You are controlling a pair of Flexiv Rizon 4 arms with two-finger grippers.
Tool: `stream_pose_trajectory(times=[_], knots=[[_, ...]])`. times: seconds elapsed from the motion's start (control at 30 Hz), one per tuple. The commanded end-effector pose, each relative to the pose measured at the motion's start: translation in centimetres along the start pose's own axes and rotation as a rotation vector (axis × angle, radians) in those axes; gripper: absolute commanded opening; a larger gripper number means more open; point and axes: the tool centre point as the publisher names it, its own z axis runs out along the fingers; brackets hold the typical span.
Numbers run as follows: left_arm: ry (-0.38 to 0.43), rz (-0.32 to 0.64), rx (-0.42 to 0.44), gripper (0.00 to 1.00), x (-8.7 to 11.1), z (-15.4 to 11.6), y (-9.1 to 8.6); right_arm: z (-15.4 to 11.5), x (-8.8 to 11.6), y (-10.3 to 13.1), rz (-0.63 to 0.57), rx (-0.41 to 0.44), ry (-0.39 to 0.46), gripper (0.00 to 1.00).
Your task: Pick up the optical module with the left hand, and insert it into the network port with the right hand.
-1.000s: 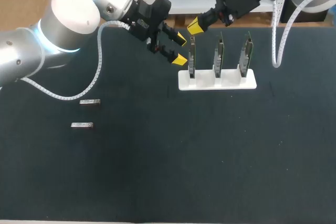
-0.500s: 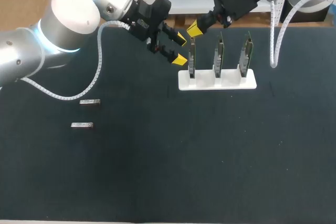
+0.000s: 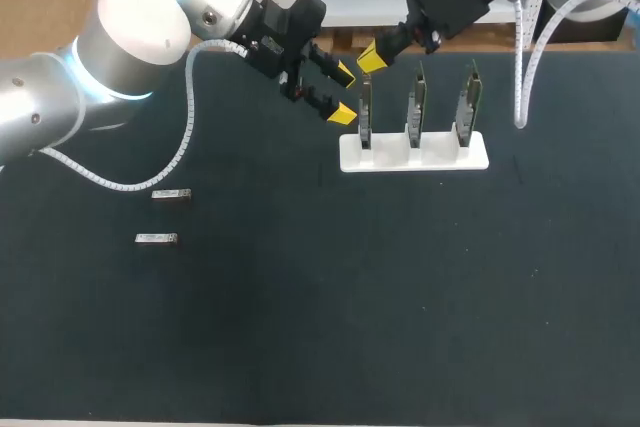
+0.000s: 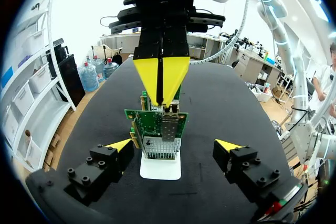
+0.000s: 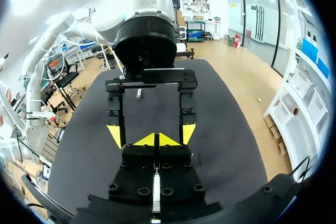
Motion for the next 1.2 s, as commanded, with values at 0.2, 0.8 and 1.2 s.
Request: stream_pose_trajectory(times=[0.2,0.8,1.2], knots=[[0.004,-0.002,0.002,1.0,-0.1,0.0,0.1,0.6,1.2,0.0,0.018,0.003,0.014,0.0],[0.004,-0.002,0.002,1.0,-0.1,0.0,0.1,1.2,2.2,0.0,0.048,0.001,0.024,0.0],[0.004,-0.002,0.002,1.0,-0.1,0.0,0.1,-0.4,0.5,0.3,0.045,-0.005,-0.062,0.0]])
